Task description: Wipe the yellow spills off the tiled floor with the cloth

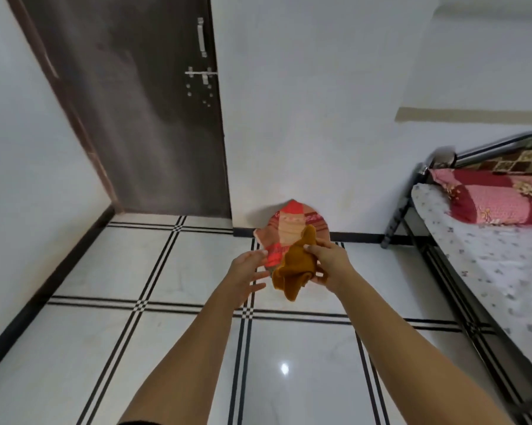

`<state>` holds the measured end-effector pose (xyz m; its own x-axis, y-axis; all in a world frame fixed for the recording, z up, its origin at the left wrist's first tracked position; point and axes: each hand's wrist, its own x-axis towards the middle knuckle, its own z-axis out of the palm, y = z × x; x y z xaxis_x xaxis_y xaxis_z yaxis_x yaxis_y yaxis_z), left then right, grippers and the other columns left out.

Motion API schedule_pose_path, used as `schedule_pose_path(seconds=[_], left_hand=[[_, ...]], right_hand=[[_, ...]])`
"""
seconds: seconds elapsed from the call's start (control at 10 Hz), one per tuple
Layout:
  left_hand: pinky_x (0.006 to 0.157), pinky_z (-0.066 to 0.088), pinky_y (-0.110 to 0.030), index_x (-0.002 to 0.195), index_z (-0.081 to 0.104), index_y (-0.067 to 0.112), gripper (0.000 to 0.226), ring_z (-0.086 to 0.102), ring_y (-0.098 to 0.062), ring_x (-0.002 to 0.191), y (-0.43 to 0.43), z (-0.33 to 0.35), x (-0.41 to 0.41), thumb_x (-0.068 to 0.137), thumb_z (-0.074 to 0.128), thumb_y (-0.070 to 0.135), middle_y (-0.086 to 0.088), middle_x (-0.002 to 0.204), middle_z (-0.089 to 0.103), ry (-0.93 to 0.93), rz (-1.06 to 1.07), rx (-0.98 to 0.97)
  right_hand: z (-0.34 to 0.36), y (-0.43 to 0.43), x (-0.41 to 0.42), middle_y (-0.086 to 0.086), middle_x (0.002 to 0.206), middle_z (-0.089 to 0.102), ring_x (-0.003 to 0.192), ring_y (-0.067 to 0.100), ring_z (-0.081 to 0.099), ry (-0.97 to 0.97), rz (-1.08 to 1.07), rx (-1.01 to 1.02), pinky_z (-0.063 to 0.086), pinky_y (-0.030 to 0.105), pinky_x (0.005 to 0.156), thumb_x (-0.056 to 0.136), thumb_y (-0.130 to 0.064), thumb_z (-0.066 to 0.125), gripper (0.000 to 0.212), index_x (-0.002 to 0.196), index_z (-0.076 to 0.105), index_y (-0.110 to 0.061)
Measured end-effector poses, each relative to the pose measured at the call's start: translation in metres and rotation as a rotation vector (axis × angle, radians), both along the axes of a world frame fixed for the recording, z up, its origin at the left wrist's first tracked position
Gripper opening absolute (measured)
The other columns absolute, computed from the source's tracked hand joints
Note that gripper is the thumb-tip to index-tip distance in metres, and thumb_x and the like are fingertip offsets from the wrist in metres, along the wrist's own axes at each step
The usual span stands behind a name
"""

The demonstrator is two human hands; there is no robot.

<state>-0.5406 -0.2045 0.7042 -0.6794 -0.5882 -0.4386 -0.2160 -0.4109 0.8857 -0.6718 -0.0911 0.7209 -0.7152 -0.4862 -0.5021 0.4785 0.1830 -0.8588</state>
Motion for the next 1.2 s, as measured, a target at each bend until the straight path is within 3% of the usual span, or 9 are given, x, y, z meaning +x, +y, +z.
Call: schedule_pose_path(seconds=[0.3, 0.5, 0.6, 0.7, 0.8, 0.9, 1.0, 1.1, 1.2], left_hand=[[0.073, 0.048, -0.033, 0.121, 0.045, 0.018, 0.033, 0.057, -0.021, 0.094, -0.117, -0.037, -0.204, 0.092, 0.055, 0.03, -0.004, 0.113, 0.056, -0.086, -0.11, 0.069], [0.069, 0.047, -0.031, 0.123, 0.047, 0.016, 0.033, 0.056, -0.02, 0.096, -0.215, -0.124, -0.37, 0.093, 0.052, 0.029, -0.004, 0.118, 0.056, -0.228, -0.051, 0.133], [0.081, 0.048, -0.036, 0.118, 0.05, 0.019, 0.026, 0.056, -0.018, 0.098, -0.26, -0.186, -0.442, 0.094, 0.05, 0.029, -0.002, 0.115, 0.058, -0.297, -0.022, 0.189], [0.093, 0.047, -0.043, 0.115, 0.054, 0.022, 0.027, 0.06, -0.02, 0.102, -0.303, -0.274, -0.505, 0.091, 0.052, 0.033, -0.001, 0.114, 0.062, -0.351, 0.015, 0.277], [0.082, 0.052, -0.038, 0.112, 0.056, 0.02, 0.026, 0.063, -0.019, 0.095, -0.33, -0.344, -0.539, 0.089, 0.053, 0.031, 0.0, 0.103, 0.066, -0.393, 0.085, 0.335], [0.066, 0.049, -0.03, 0.101, 0.061, 0.013, 0.02, 0.058, -0.014, 0.071, -0.339, -0.418, -0.557, 0.087, 0.053, 0.024, 0.001, 0.078, 0.062, -0.457, 0.149, 0.3], [0.076, 0.045, -0.034, 0.077, 0.061, 0.022, 0.014, 0.054, -0.014, 0.072, -0.329, -0.468, -0.556, 0.088, 0.052, 0.022, -0.002, 0.08, 0.058, -0.542, 0.22, 0.276], [0.073, 0.047, -0.036, 0.079, 0.06, 0.016, 0.015, 0.05, -0.016, 0.07, -0.318, -0.479, -0.543, 0.086, 0.052, 0.026, -0.001, 0.073, 0.052, -0.55, 0.222, 0.354], [0.05, 0.04, -0.023, 0.088, 0.059, 0.01, 0.02, 0.041, -0.013, 0.058, -0.313, -0.46, -0.529, 0.087, 0.051, 0.028, 0.0, 0.071, 0.043, -0.457, 0.241, 0.446]], right_hand=[[-0.052, -0.111, -0.194, 0.013, 0.123, 0.057, 0.107, 0.033, 0.058, -0.043, -0.081, 0.007, 0.053, 0.05, 0.088, 0.086, -0.013, 0.066, 0.046, 0.129, 0.05, -0.017], [-0.149, -0.219, -0.358, 0.012, 0.118, 0.059, 0.102, 0.031, 0.059, -0.083, -0.053, 0.145, 0.055, 0.041, 0.077, 0.085, -0.014, 0.066, 0.043, 0.126, 0.053, -0.018], [-0.214, -0.267, -0.427, 0.011, 0.117, 0.06, 0.104, 0.032, 0.059, -0.154, -0.048, 0.195, 0.052, 0.035, 0.063, 0.087, -0.015, 0.064, 0.043, 0.129, 0.053, -0.019], [-0.297, -0.311, -0.489, 0.007, 0.119, 0.059, 0.107, 0.029, 0.057, -0.196, -0.046, 0.24, 0.056, 0.041, 0.073, 0.088, -0.016, 0.064, 0.042, 0.129, 0.053, -0.021], [-0.371, -0.335, -0.526, 0.007, 0.119, 0.061, 0.106, 0.028, 0.059, -0.222, -0.021, 0.232, 0.052, 0.048, 0.091, 0.087, -0.018, 0.065, 0.038, 0.124, 0.056, -0.021], [-0.449, -0.343, -0.543, 0.009, 0.12, 0.062, 0.104, 0.027, 0.06, -0.323, 0.015, 0.276, 0.055, 0.043, 0.084, 0.087, -0.019, 0.065, 0.039, 0.125, 0.056, -0.02], [-0.501, -0.333, -0.542, 0.01, 0.113, 0.062, 0.082, 0.02, 0.059, -0.445, 0.024, 0.414, 0.05, 0.028, 0.053, 0.089, -0.019, 0.063, 0.04, 0.128, 0.054, -0.017], [-0.521, -0.32, -0.535, 0.01, 0.108, 0.062, 0.083, 0.021, 0.06, -0.403, -0.029, 0.469, 0.051, 0.031, 0.058, 0.089, -0.019, 0.063, 0.037, 0.125, 0.057, -0.013], [-0.493, -0.319, -0.524, 0.009, 0.117, 0.062, 0.103, 0.026, 0.058, -0.271, -0.057, 0.53, 0.051, 0.038, 0.086, 0.088, -0.022, 0.064, 0.039, 0.125, 0.056, -0.011]])
